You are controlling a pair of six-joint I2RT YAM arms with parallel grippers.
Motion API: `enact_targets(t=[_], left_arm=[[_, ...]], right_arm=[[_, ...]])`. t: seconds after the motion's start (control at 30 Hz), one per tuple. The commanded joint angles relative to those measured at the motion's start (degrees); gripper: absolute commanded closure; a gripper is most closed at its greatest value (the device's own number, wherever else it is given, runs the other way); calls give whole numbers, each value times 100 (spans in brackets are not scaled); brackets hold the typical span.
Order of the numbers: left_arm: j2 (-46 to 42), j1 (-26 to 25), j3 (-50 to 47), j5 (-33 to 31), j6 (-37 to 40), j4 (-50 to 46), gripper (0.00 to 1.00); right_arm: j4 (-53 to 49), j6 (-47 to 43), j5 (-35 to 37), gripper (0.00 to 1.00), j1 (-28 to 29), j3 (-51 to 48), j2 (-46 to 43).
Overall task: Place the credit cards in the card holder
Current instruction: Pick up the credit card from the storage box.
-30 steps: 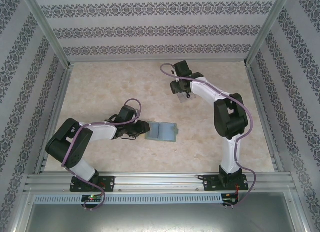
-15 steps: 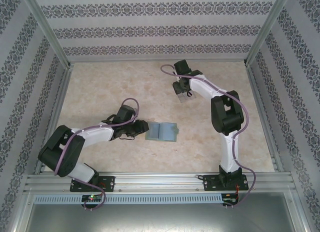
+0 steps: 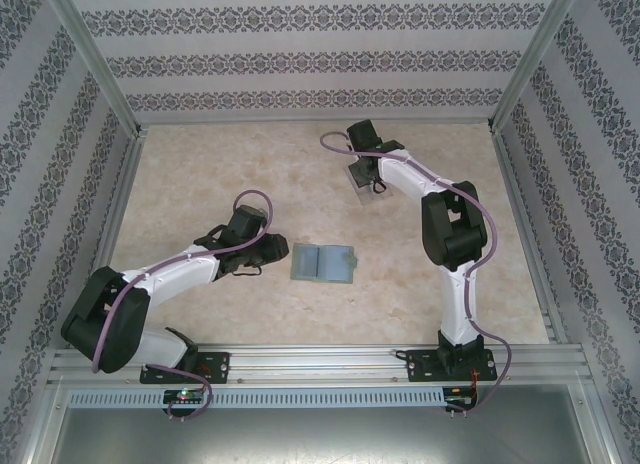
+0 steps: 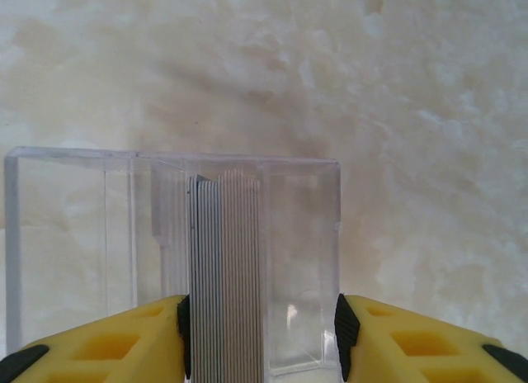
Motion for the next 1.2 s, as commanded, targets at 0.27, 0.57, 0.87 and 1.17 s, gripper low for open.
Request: enact_targets(t=[0.27, 0.57, 0.87, 1.17], left_arm=[[-45, -42, 45, -231, 161, -186, 59], [-52, -39, 47, -193, 180, -210, 58], [-100, -34, -43, -139, 156, -126, 58], [-187, -26, 98, -195, 366, -379, 58]], right_arm=[[242, -403, 627, 62, 182, -216, -422], [220, -575, 937, 65, 291, -165, -401], [203, -527, 793, 94, 326, -246, -482], [81, -34, 110, 100, 327, -319, -944]])
